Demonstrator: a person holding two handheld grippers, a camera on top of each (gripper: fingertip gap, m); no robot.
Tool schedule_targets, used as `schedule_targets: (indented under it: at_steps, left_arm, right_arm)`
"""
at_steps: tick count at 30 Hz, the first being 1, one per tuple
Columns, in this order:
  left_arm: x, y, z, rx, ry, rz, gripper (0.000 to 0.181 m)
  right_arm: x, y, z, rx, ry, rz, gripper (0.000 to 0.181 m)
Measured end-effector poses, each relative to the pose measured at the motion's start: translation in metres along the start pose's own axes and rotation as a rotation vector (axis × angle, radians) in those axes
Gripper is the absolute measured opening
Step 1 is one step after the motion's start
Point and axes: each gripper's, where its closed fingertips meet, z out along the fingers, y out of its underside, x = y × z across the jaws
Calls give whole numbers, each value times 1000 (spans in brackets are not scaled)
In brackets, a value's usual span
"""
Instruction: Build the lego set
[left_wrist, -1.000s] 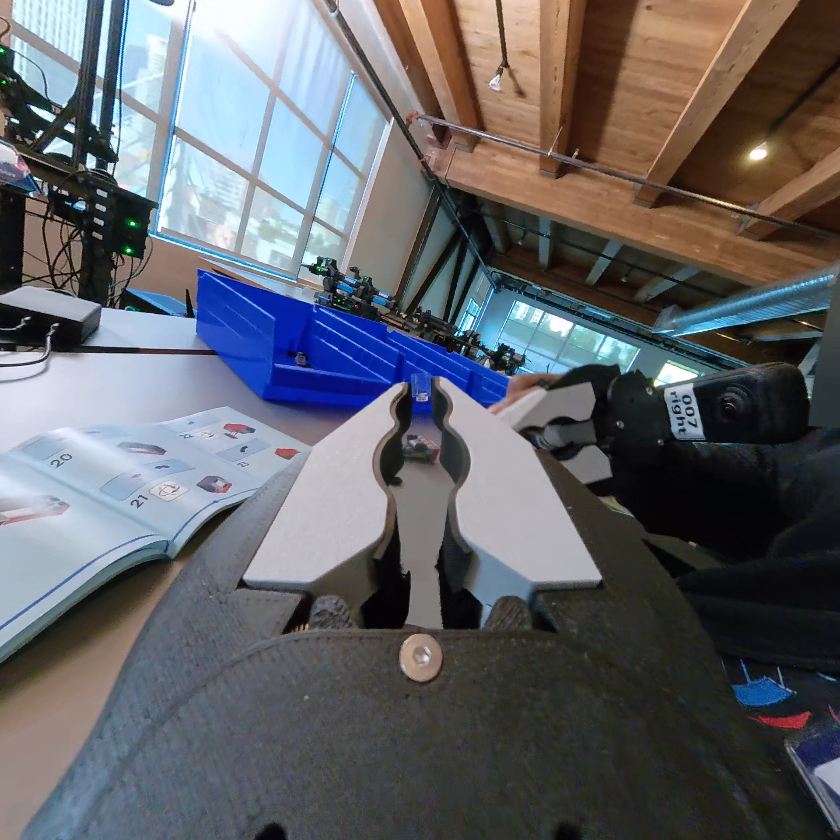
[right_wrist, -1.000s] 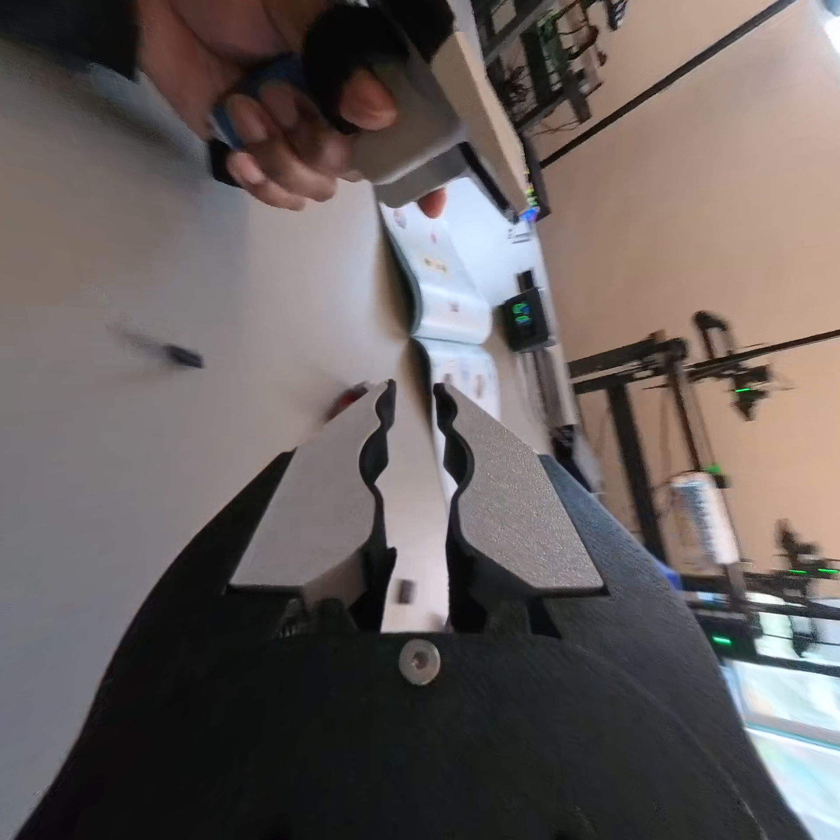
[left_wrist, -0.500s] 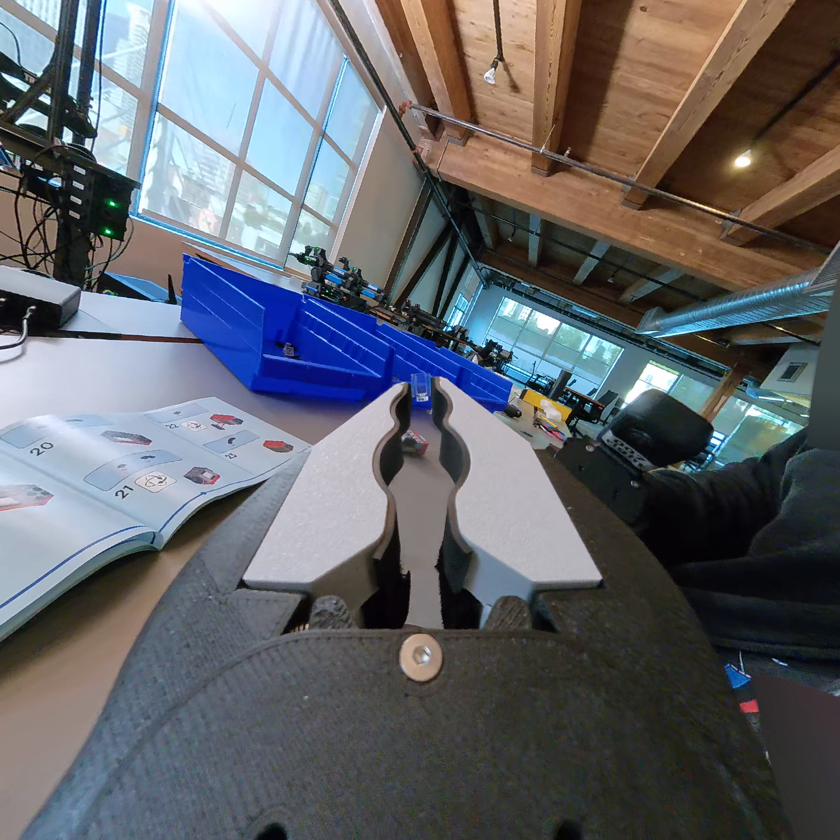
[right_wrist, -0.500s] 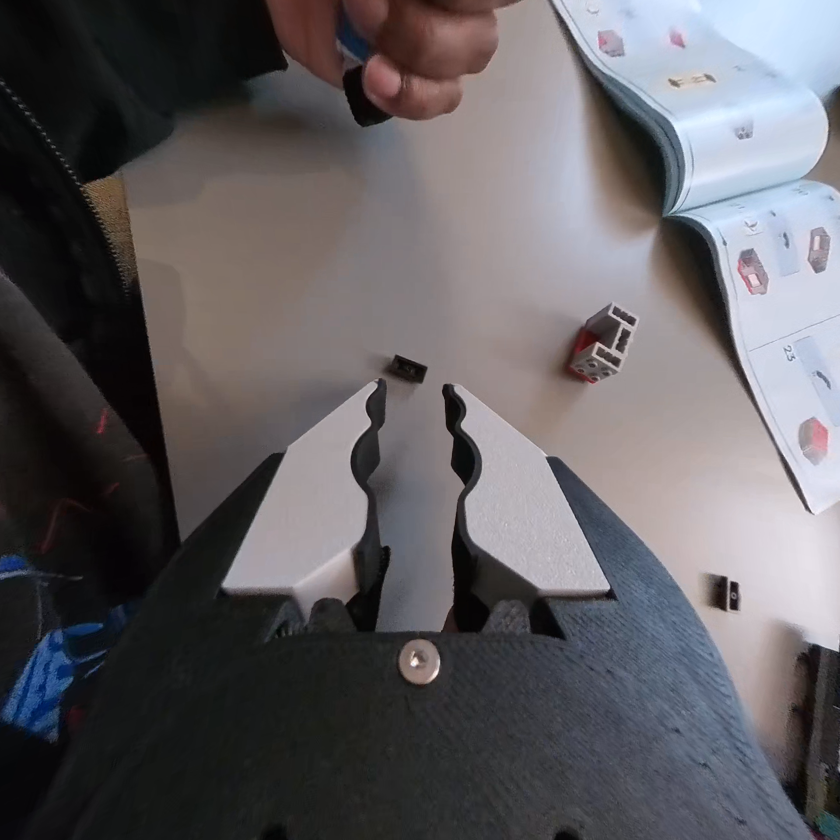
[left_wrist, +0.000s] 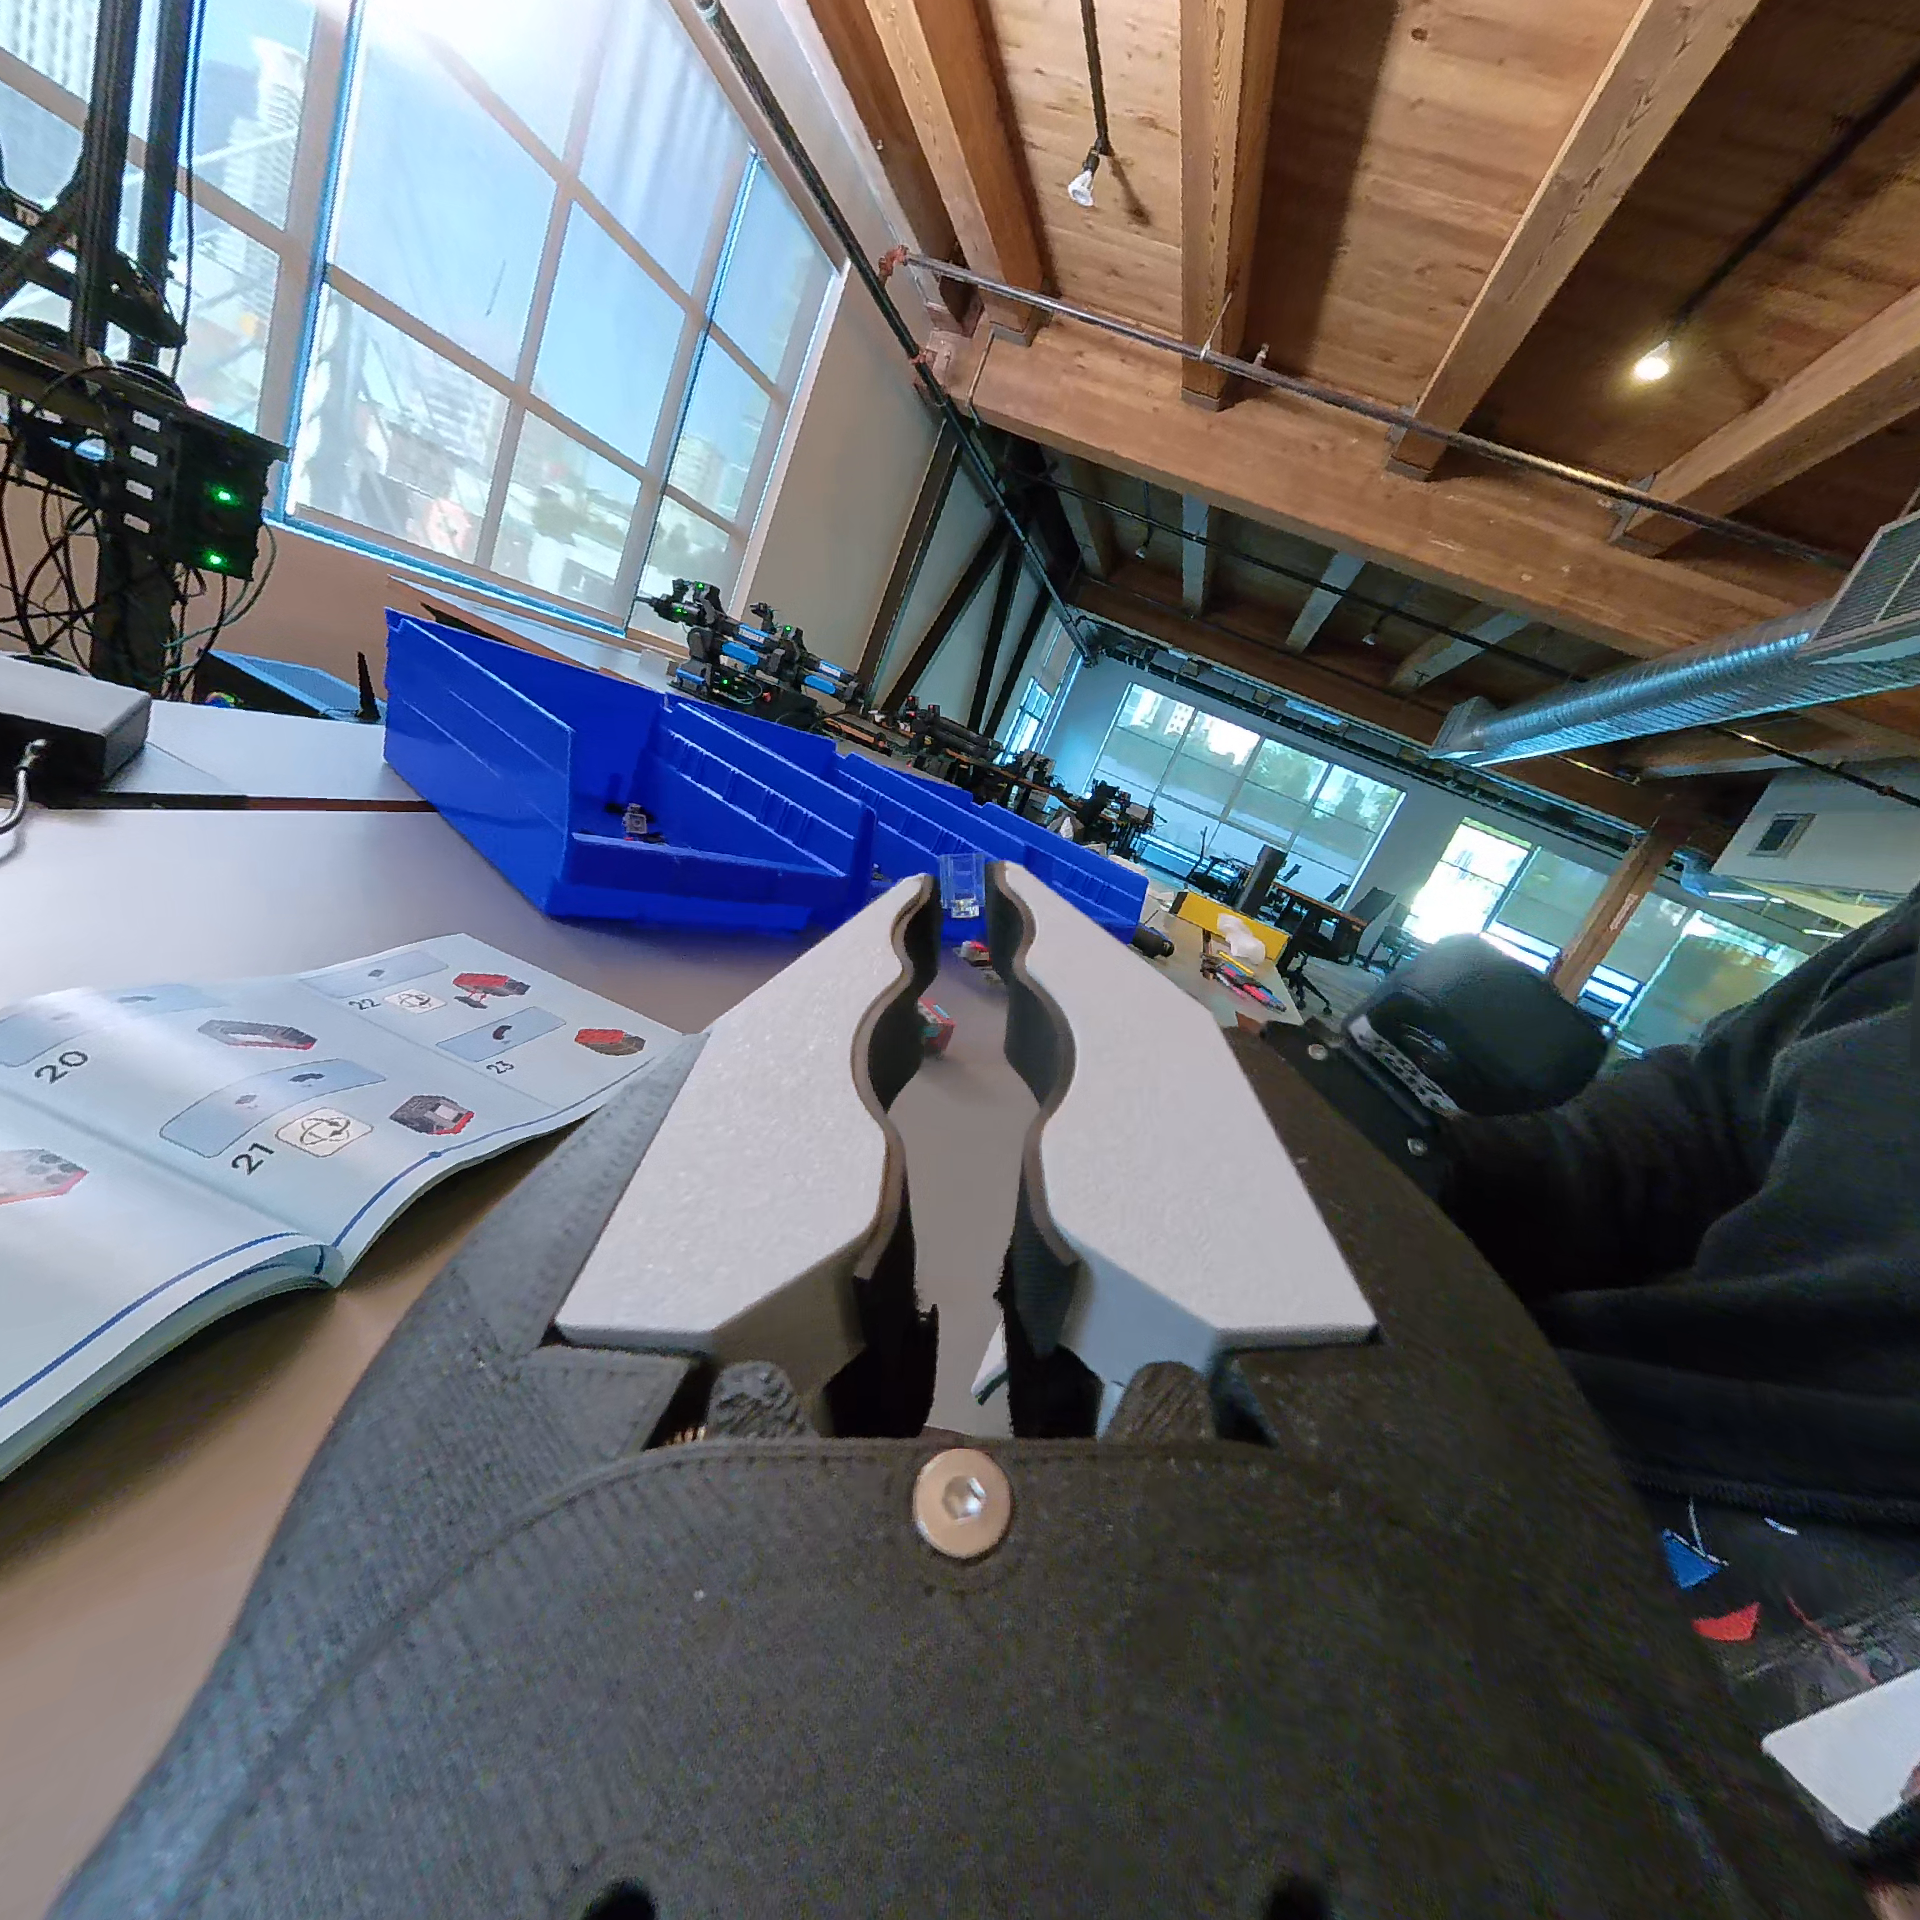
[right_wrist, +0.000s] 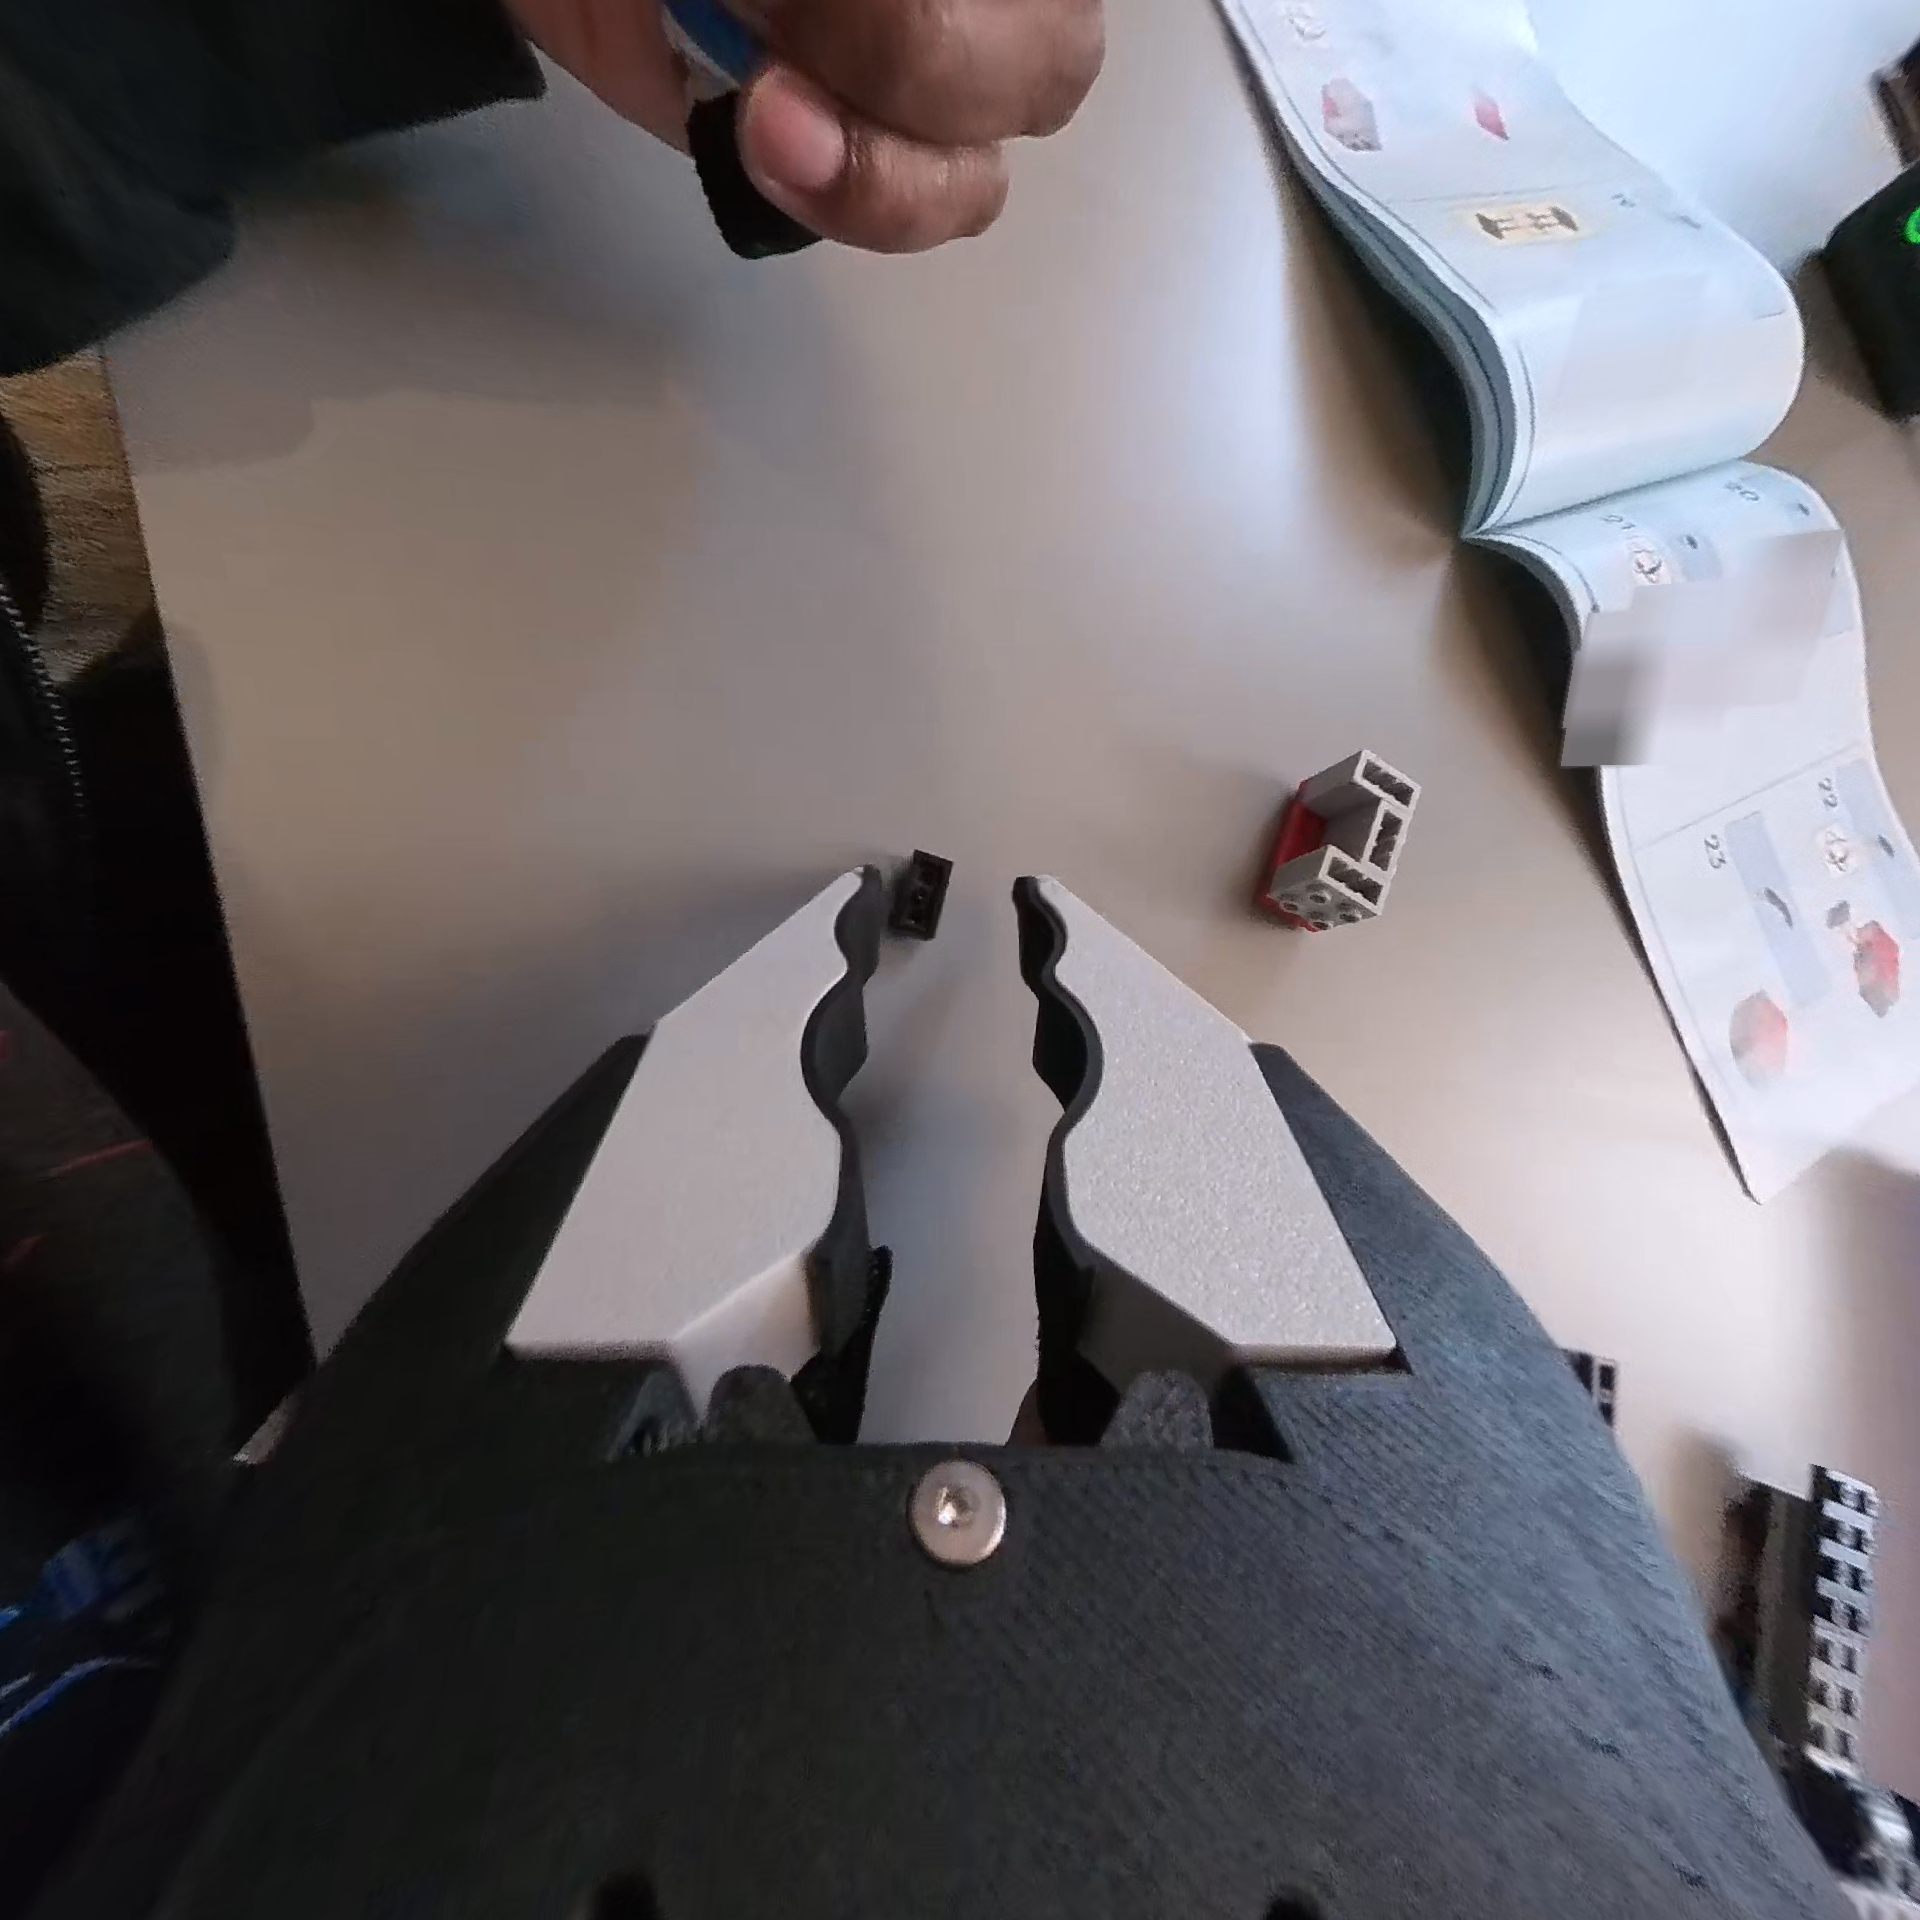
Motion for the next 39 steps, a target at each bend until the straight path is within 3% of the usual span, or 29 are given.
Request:
schedule_targets:
  at_steps: [6, 11, 17, 20, 24, 27, 33, 39]
  left_arm:
    - [7, -2, -1, 12, 42, -3, 8]
    - [13, -2, 0, 12, 75, 0, 8]
    - [24, -3, -2, 21, 122, 28, 8]
    - [34, -8, -4, 46, 164, 66, 8]
    - [49, -12, -5, 71, 216, 136, 8]
    - [58, -15, -6, 91, 243, 179, 8]
    - [70, -15, -8, 97, 274, 250, 8]
    - [74, -16, -10, 103, 290, 264, 8]
  right_arm:
    - [-2, 1, -2, -13, -90, 96, 26]
    - [-4, 5, 1, -43, -122, 111, 10]
    - [7, -1, -9, -8, -125, 89, 9]
    - [29, -22, -35, 62, -114, 65, 9]
    - [67, -73, -86, 171, -85, 14, 8]
    - [75, -112, -113, 219, -108, -26, 9]
    - [52, -151, -122, 215, -240, -109, 9]
    - [45, -158, -117, 184, -305, -101, 9]
